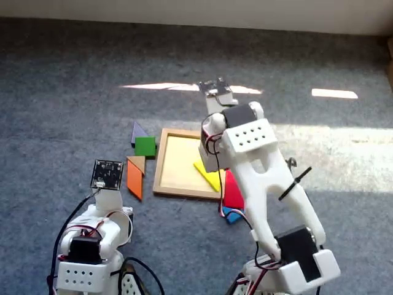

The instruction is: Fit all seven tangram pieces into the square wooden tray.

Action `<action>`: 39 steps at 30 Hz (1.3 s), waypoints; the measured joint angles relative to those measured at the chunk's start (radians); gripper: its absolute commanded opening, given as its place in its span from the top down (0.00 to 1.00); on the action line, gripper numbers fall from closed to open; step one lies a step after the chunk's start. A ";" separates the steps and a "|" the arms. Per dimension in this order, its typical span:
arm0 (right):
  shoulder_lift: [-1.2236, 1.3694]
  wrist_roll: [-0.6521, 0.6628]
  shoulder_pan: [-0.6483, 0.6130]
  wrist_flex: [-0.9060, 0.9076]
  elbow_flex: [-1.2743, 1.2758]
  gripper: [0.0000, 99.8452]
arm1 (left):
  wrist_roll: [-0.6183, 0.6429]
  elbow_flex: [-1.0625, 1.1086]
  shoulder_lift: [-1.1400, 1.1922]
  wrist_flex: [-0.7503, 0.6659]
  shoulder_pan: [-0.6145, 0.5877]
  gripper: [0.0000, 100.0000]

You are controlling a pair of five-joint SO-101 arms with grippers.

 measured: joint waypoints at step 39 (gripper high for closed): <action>0.143 0.126 0.038 -0.423 0.474 0.84 | 0.000 0.000 0.000 0.000 0.000 0.99</action>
